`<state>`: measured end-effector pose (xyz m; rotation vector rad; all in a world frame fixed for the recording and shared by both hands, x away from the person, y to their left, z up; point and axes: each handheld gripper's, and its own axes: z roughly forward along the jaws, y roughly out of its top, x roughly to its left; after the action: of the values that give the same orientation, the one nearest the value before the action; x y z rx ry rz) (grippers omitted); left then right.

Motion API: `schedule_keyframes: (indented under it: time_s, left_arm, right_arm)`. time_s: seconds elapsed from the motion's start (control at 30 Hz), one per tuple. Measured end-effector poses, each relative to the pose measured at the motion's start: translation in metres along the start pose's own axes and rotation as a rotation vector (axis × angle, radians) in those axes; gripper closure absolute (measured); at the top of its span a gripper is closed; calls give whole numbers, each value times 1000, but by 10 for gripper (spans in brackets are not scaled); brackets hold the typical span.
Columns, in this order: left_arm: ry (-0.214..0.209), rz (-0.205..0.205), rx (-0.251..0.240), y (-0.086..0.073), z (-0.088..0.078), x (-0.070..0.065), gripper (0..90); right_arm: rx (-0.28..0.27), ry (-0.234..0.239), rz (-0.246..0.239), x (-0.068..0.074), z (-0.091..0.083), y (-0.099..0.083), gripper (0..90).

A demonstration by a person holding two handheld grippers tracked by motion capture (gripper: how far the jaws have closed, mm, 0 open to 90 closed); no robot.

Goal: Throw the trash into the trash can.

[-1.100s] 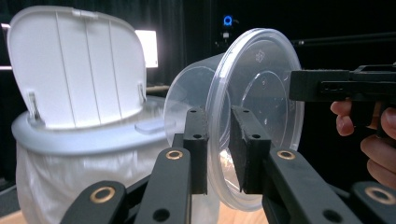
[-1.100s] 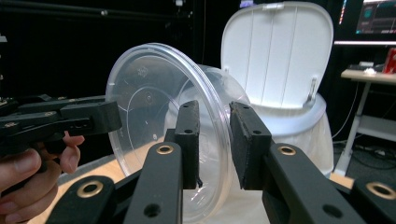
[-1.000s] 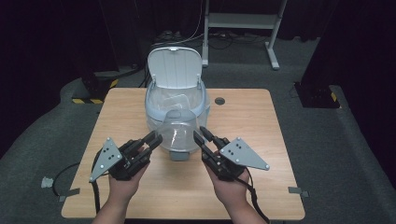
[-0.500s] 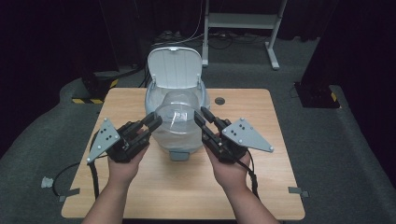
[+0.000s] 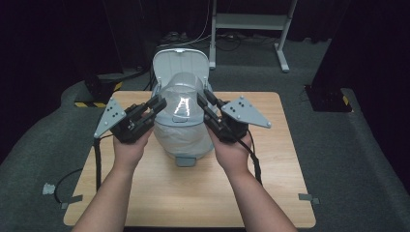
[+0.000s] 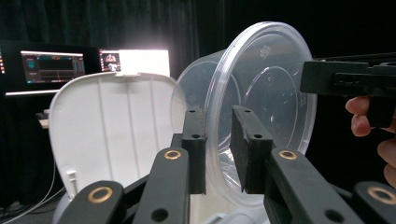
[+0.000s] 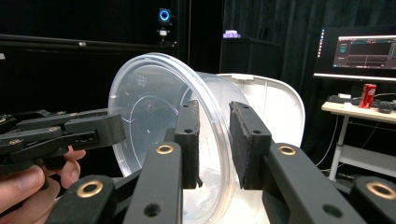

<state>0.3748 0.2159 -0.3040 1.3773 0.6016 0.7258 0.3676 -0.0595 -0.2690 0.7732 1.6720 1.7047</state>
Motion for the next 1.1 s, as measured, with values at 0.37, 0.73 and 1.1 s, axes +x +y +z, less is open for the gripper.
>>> schedule_keyframes:
  time_s: [0.37,0.73,1.1]
  left_arm:
    - [56,-27,112,-13,30,30,750]
    - [129,-24,135,-27,10,36,492]
    - [225,-31,167,-55,-21,55,536]
  right_arm:
    - [45,-1,-16,-27,51,-11,727]
    - [90,-38,-30,-40,41,-33,588]
    - [121,-95,-20,-52,9,-63,606]
